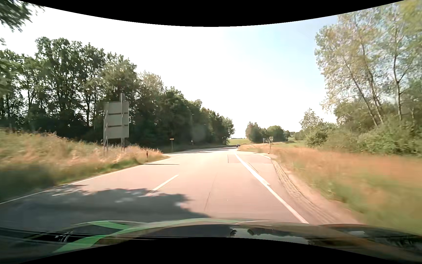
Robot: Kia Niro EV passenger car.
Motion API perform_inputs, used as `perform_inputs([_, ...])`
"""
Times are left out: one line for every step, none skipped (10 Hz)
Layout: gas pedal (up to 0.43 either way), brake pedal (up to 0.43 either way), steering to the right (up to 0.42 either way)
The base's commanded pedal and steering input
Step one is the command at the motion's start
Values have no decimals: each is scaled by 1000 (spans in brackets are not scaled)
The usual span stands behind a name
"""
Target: Follow the waypoints while adhering to traffic rules and regulations
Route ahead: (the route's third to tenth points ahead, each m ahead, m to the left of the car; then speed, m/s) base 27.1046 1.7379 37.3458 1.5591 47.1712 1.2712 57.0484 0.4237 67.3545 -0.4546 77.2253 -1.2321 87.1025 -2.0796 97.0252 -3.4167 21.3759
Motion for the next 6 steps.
perform_inputs([299, 0, 0])
perform_inputs([311, 0, 0])
perform_inputs([311, 0, 0])
perform_inputs([311, 0, 0])
perform_inputs([280, 0, 1])
perform_inputs([240, 0, 1])
